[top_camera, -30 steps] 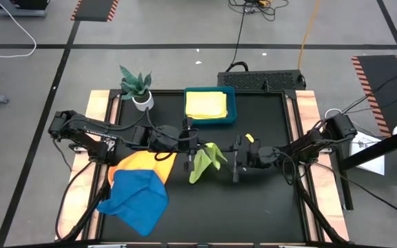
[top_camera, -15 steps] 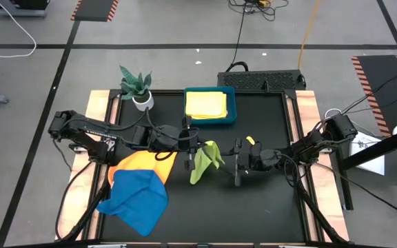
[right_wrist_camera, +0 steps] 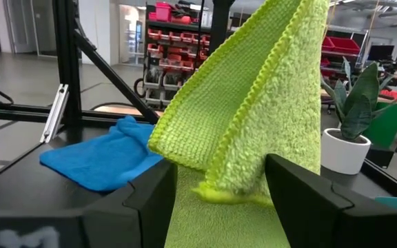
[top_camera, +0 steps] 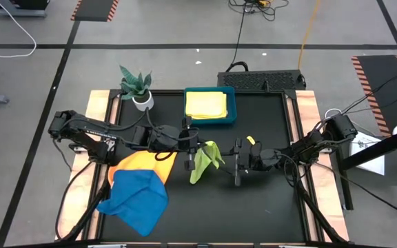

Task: Fold microfiber towels
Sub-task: Fold the green microfiber cloth

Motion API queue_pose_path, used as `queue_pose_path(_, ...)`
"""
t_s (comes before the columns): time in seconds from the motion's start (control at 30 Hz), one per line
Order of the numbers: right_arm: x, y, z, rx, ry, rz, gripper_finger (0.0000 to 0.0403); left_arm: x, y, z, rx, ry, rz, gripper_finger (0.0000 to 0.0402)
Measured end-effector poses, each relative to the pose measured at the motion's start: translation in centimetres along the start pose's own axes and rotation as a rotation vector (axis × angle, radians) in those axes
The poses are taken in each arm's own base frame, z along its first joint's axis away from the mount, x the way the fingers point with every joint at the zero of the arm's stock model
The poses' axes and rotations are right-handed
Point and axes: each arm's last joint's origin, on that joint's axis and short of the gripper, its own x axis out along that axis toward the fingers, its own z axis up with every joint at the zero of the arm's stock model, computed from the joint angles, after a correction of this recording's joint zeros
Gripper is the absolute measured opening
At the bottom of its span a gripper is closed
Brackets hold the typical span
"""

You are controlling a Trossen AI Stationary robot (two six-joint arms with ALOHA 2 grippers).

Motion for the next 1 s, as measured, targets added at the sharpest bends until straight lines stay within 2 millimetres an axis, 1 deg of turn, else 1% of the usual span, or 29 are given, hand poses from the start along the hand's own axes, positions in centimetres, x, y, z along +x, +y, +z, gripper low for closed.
queue_pose_path(0.13, 0.0, 0.0, 0.0, 0.004, -0.001, 0.0, 0.0212, 0.0, 0.0, 0.0, 0.0, 0.0, 0.0, 0.0004)
queue_pose_path(0.33, 0.0, 0.0, 0.1, 0.01, -0.007, -0.001, 0.0212, 0.0, 0.0, 0.0, -0.001, 0.0, 0.0, 0.0011)
queue_pose_path(0.43, 0.0, 0.0, 0.1, 0.017, -0.013, -0.002, 0.0198, 0.0, 0.0, 0.0, -0.002, 0.001, 0.0, 0.0004)
queue_pose_path(0.53, 0.0, 0.0, 0.2, 0.024, -0.022, -0.002, 0.0166, 0.0, 0.0, 0.0, -0.004, 0.0, 0.0, 0.0008)
queue_pose_path(0.73, 0.0, 0.1, 0.2, 0.042, -0.021, -0.003, 0.008, 0.0, 0.0, 0.0, -0.018, -0.002, 0.004, 0.0004)
queue_pose_path(0.9, -0.5, 0.9, 0.6, 0.022, -0.03, -0.009, 0.0015, -0.3, 0.1, 0.2, -0.029, -0.003, 0.089, 0.0008)
queue_pose_path(1.0, -1.3, 1.4, 1.3, 0.008, -0.06, -0.015, 0.0005, -1.0, 0.0, 0.8, -0.041, -0.038, 0.094, 0.0004)
